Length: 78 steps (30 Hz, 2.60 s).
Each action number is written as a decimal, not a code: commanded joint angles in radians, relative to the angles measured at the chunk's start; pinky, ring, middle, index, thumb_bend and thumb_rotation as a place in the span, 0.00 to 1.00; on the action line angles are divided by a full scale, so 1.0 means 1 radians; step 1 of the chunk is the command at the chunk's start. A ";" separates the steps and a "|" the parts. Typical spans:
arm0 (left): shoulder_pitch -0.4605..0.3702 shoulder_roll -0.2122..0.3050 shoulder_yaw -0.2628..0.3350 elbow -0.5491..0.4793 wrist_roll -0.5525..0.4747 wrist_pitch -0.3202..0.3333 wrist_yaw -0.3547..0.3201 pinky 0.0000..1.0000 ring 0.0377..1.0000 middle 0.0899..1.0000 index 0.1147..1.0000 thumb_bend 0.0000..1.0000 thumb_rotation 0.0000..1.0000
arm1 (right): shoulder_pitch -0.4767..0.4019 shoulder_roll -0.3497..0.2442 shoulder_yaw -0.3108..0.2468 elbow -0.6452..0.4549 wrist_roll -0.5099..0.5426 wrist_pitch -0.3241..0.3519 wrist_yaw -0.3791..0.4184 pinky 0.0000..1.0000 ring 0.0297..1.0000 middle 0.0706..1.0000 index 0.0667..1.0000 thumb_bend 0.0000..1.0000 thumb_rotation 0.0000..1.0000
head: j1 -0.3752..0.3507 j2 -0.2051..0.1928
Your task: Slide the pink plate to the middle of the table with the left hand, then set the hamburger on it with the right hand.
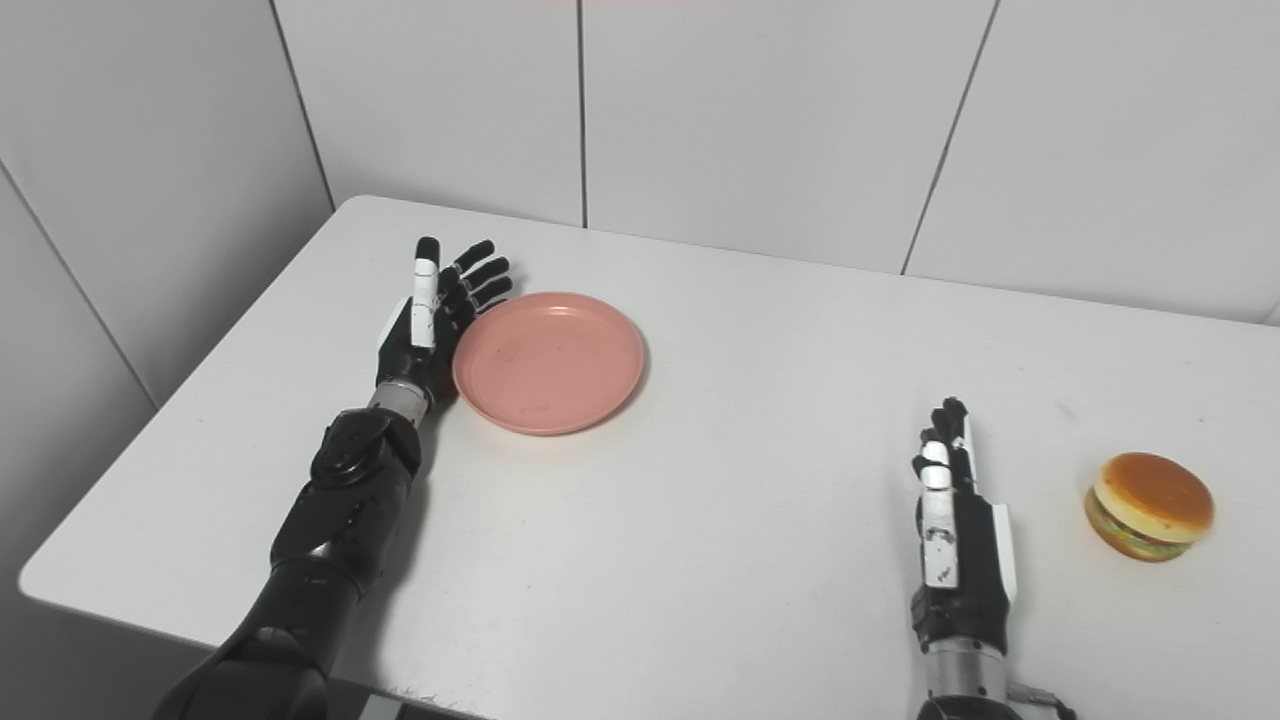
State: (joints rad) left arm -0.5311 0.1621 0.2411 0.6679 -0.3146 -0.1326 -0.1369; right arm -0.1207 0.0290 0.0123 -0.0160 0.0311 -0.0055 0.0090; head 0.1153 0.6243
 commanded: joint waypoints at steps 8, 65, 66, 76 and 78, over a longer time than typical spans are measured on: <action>-0.024 -0.020 -0.027 -0.003 -0.003 0.000 -0.034 0.83 0.85 0.83 0.80 0.94 0.99 | -0.032 0.041 0.012 -0.028 0.007 0.018 -0.010 1.00 1.00 1.00 1.00 0.51 0.93 | -0.118 0.007; 0.032 -0.192 -0.169 -0.123 0.092 0.079 -0.007 0.85 0.85 0.83 0.81 0.90 1.00 | -0.051 0.069 0.036 0.011 -0.011 0.010 -0.025 1.00 1.00 1.00 1.00 0.58 0.92 | -0.224 0.022; 0.032 -0.194 -0.171 -0.123 0.093 0.079 -0.008 0.85 0.85 0.83 0.81 0.90 1.00 | -0.051 0.068 0.036 0.010 -0.011 0.010 -0.023 1.00 1.00 1.00 1.00 0.58 0.93 | -0.224 0.022; 0.035 -0.205 -0.186 -0.123 0.110 0.071 -0.011 0.86 0.86 0.84 0.82 0.91 1.00 | -0.049 0.071 0.035 0.007 -0.007 0.011 -0.024 1.00 1.00 1.00 1.00 0.58 0.92 | -0.228 0.025; 0.035 -0.206 -0.188 -0.120 0.109 0.066 -0.018 0.87 0.87 0.84 0.82 0.91 1.00 | -0.049 0.072 0.036 0.009 -0.010 0.008 -0.026 1.00 1.00 1.00 1.00 0.57 0.92 | -0.229 0.024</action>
State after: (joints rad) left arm -0.4940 -0.0368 0.0636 0.5567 -0.2119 -0.0669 -0.1506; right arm -0.1369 0.0942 0.0444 0.0228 0.0243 0.0228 -0.0181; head -0.1135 0.6504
